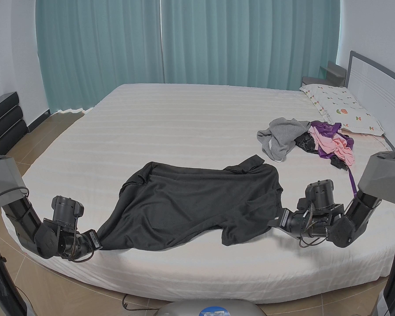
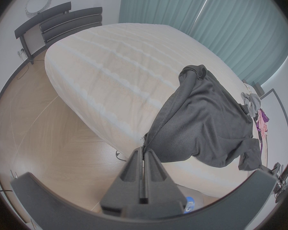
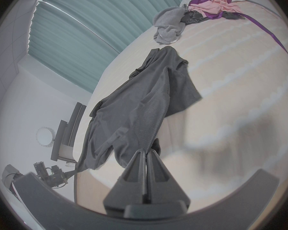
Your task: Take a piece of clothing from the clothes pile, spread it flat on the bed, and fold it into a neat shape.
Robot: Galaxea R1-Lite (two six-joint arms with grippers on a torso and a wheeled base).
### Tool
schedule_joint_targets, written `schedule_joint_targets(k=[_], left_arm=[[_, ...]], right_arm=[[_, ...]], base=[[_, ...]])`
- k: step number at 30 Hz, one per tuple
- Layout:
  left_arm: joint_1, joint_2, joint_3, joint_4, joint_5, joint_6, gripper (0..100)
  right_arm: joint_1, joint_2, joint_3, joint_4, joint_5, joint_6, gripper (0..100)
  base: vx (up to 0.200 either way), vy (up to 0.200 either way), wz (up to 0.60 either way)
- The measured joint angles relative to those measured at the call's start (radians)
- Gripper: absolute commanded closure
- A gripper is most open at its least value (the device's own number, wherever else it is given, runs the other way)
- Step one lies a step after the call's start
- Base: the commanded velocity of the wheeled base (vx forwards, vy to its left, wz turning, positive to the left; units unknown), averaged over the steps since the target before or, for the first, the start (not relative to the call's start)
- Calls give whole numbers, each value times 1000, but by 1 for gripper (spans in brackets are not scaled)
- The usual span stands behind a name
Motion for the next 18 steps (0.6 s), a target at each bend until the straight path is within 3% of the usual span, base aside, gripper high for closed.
schedule_joint_targets(k=[8,18], left_arm=[[0,-59,19,5,2,22,100],[-1,-126,54,8,4,69,100]], right_arm=[[-58,-180,224,-23,81,-27,100],[-104,-359,472,-86,103,-99,100]], base=[[0,0,0],[0,0,0]])
